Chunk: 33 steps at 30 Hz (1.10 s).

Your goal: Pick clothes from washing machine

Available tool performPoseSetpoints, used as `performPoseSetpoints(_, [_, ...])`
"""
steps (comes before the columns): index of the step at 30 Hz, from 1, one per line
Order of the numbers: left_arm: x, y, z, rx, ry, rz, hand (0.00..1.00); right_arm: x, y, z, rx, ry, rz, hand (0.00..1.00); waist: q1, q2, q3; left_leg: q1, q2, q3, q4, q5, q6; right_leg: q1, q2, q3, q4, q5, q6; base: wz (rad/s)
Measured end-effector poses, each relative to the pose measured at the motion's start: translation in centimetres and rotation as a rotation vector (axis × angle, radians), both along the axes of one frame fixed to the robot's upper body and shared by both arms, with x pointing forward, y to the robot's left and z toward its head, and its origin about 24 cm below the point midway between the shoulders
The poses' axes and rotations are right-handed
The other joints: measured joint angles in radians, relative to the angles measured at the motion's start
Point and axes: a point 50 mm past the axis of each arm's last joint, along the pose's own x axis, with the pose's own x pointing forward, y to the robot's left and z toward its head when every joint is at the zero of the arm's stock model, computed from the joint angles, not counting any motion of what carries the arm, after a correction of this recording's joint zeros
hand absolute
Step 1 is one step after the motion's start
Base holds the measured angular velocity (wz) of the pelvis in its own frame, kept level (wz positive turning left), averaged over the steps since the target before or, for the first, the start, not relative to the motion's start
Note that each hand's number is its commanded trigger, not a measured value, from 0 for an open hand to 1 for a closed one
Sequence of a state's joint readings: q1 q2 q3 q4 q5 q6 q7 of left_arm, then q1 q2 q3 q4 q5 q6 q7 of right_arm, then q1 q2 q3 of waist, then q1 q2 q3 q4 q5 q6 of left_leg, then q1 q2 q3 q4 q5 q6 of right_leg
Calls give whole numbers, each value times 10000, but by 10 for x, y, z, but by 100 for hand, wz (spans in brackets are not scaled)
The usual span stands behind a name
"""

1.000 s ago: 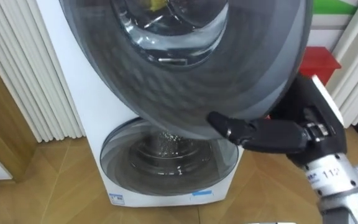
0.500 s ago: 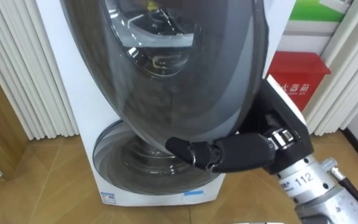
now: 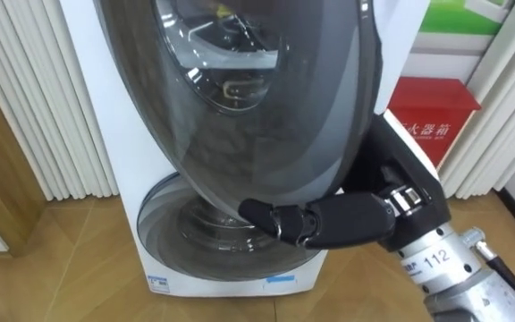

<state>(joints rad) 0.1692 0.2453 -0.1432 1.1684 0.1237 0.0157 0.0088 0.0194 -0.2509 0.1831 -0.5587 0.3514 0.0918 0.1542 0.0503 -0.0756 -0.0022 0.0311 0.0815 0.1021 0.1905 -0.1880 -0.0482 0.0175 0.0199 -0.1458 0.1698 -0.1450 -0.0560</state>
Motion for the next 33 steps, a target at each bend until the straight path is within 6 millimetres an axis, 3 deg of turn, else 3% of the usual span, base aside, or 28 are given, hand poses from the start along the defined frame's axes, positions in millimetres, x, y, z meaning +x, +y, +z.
performPoseSetpoints(10, [-1, -1, 0, 26, 51, -276, 0, 0, 1, -3, 140, 118, -78, 0, 33, 76, 8, -91, 18, -326, 87, 49, -78, 101, -8, -363, -8, -40, -75, 9])
performPoseSetpoints(15, [4, -2, 1, -88, -102, -493, 0, 0, 1, -3, 74, 105, -93, 0, 317, 159, 9, -144, 85, -378, 80, 139, -175, 20, 29, -473, 5, -90, -158, 4])
performPoseSetpoints(20, [2, -3, 1, -209, -52, -499, 0, -2, 9, -5, 19, 99, 251, 0, 423, 164, 9, -241, 132, -389, 67, 421, -246, 24, 53, -713, 4, -91, -355, 13])
performPoseSetpoints(25, [4, -4, 1, -339, -105, -527, 0, -6, 19, -6, -77, 0, 1069, 0, 463, 144, 7, -371, 165, -395, 90, 648, -271, -67, 49, -1053, 24, -245, -415, 23])
performPoseSetpoints(30, [10, -5, 2, -371, -344, -565, 0, -7, 35, 0, -375, -524, 2532, 0, 887, 82, -8, -734, 150, -402, 145, 692, -311, -354, 65, -1401, 169, -274, -619, 24])
performPoseSetpoints(33, [13, -5, 2, -393, -442, -512, 0, -6, 52, 10, -752, -1196, 3860, 0, 1236, -50, -60, -793, 134, -341, 123, 695, -319, -296, 40, -1637, 158, -328, -673, 34])
